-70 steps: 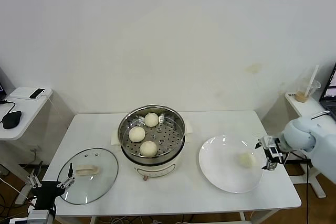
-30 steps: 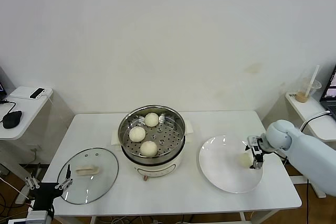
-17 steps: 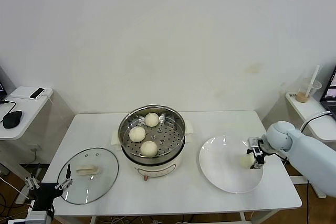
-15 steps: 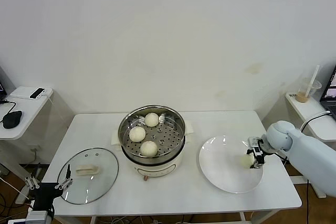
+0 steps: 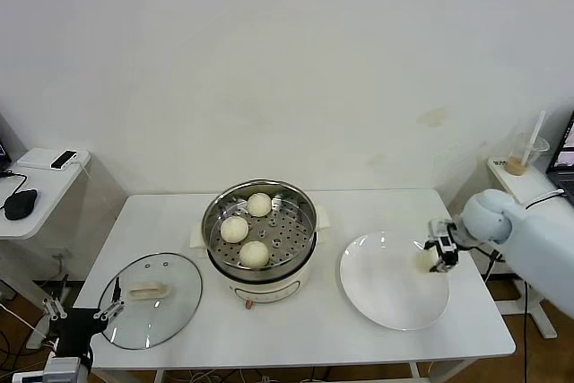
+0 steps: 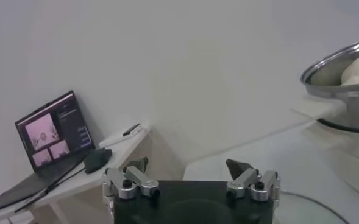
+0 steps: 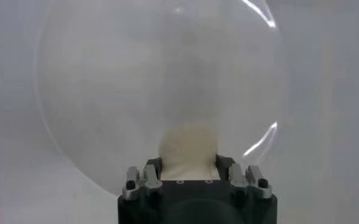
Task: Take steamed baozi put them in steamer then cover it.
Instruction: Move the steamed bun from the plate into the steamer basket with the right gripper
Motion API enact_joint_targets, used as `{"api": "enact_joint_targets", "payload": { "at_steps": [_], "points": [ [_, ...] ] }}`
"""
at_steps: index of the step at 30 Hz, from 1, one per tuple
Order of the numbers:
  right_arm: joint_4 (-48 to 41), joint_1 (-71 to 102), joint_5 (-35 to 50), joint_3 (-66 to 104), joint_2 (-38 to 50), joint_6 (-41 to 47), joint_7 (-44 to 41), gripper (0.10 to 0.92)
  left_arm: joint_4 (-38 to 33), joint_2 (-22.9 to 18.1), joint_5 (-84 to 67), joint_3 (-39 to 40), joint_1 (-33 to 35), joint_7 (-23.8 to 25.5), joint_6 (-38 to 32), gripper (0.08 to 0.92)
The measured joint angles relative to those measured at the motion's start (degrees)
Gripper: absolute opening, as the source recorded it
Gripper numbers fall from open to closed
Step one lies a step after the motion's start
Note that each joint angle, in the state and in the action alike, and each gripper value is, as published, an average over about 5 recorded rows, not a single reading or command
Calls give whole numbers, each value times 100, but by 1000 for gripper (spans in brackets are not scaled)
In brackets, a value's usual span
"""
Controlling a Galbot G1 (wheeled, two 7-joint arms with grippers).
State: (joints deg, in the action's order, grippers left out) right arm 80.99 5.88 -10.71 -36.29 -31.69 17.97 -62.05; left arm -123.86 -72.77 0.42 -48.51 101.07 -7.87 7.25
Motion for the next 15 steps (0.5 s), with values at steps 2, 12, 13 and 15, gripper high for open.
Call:
{"api": "enact_joint_targets", "payload": {
  "at_steps": [2,12,13,15],
  "points": [
    [108,-306,142,-187,36,48,26,570,-2,18,0,5,-11,0,2,823],
    [622,-2300,1151,-1530,-230,474,299,577,1,92,-28,27,-86,4,21,823],
    [641,-2497,1274,-1662,-312,528,334,577,10,99,-32,27,-90,4,22,823],
    [660,-2857,1526,-1903,-505,640,407,578,28,112,-40,26,-96,4,22,823]
  ]
}}
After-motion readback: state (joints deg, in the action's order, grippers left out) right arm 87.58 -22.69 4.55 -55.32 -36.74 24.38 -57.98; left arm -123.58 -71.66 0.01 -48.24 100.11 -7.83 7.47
